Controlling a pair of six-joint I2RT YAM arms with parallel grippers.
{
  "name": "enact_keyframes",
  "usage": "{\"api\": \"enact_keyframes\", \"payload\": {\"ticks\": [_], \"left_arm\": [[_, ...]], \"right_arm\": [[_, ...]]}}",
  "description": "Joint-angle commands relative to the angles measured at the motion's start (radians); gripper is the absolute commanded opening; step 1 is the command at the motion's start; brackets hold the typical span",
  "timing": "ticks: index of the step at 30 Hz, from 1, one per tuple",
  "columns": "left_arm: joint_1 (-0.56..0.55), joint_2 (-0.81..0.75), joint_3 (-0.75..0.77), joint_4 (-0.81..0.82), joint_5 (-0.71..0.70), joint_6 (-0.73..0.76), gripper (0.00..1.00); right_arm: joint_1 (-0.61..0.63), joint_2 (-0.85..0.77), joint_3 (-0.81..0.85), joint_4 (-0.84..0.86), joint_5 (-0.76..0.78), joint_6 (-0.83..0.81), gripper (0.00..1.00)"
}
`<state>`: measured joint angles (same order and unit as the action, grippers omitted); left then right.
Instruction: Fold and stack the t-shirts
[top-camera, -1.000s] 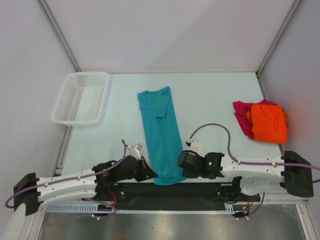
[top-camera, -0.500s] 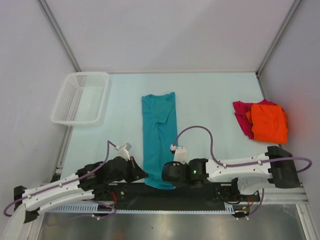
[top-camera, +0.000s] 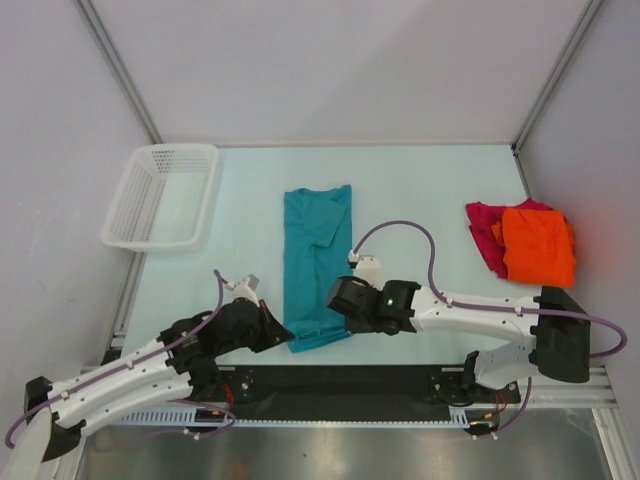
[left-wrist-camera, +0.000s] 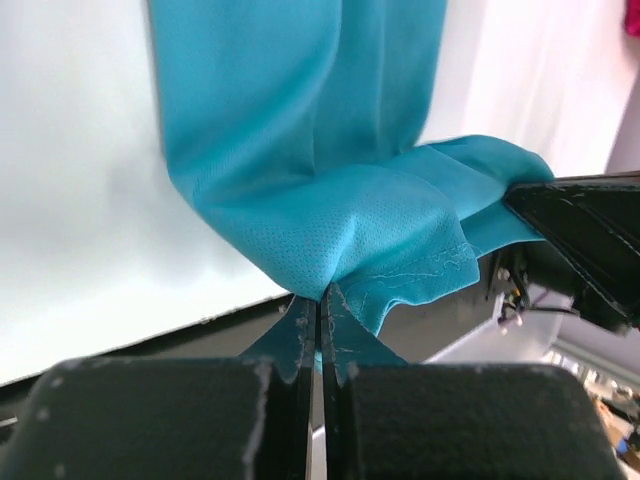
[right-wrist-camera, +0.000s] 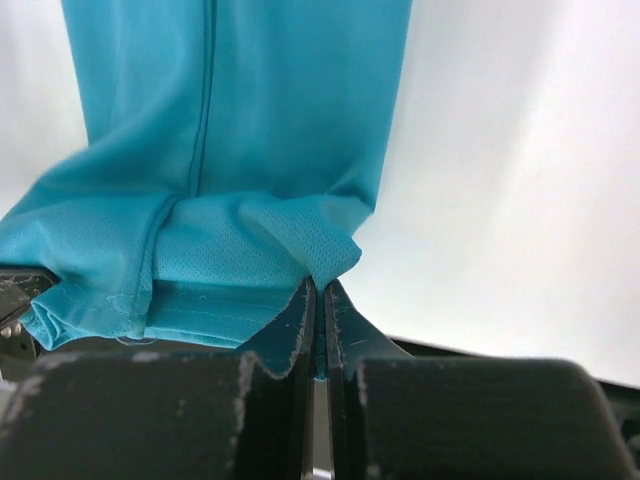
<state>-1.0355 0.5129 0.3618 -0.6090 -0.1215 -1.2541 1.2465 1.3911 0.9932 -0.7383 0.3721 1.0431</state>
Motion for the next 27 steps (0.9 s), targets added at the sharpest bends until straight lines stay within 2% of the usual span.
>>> {"api": "enact_keyframes", "payload": {"ticks": [1,10,14,27], "left_arm": [[0.125,0.094,0.074,0.083,0.074,0.145,0.0],[0.357,0.326,0.183,0.198,0.19,0.341,0.0],[0.42,0.455,0.207,0.264,0.233,0.384,0.0],[0.58,0.708,0.333,0.371,0.324,0.484,0.0]], "right_arm": [[-0.067,0.032,0.039,0.013,0.004,-0.109,0.0],[-0.215,0.095,0.074,0.083,-0.074,-0.233,0.0],[-0.285,0.153,0.113,0.119,-0.116,-0.293,0.0],[-0.447,0.358,0.298,0.162,-0.199,-0.425,0.0]]}}
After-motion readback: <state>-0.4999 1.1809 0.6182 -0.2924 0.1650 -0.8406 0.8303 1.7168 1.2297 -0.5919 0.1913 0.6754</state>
